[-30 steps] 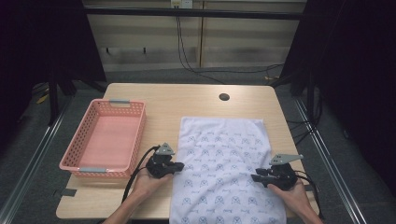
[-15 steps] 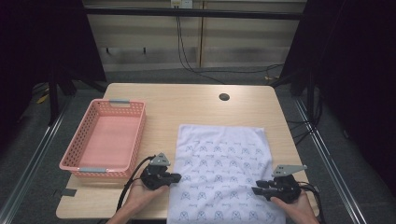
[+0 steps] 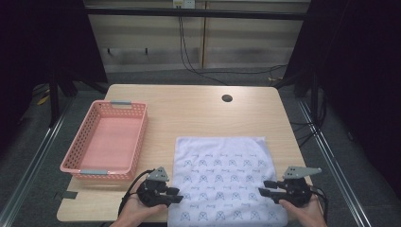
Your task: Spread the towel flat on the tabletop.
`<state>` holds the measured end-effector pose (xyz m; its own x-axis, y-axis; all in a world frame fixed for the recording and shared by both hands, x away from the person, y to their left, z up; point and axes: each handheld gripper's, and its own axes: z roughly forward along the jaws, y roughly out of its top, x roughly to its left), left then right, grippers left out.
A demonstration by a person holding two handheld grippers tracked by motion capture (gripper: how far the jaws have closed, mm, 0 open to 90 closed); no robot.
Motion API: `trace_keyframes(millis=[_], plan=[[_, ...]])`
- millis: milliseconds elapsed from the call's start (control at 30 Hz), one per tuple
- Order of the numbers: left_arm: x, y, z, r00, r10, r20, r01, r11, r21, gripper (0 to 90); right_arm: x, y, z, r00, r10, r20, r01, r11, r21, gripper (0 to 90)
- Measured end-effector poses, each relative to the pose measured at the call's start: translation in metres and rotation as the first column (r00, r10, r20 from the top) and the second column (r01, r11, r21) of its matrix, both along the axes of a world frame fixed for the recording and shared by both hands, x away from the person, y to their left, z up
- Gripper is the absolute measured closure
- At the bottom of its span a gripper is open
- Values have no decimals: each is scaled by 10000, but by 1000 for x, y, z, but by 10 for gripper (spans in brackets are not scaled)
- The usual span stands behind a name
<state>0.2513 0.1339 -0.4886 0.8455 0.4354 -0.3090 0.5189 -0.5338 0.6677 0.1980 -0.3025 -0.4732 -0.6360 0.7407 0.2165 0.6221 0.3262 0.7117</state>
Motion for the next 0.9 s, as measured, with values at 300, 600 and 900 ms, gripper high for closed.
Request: trace_keyframes(millis=[300, 600, 900], plan=[[46, -15, 0, 9957, 878, 303, -872, 9960, -196, 504, 57, -9, 9, 9950, -826, 553, 817, 9965, 186, 526], [60, -23, -10, 9937, 993, 523, -1002, 9949, 136, 526, 133, -15, -2, 9806, -1665, 1035, 1704, 9849, -307, 519], [59, -22, -11, 9934, 1001, 553, -1005, 9949, 39, 538, 157, -21, -21, 9760, -2059, 712, 2119, 9730, -919, 457]])
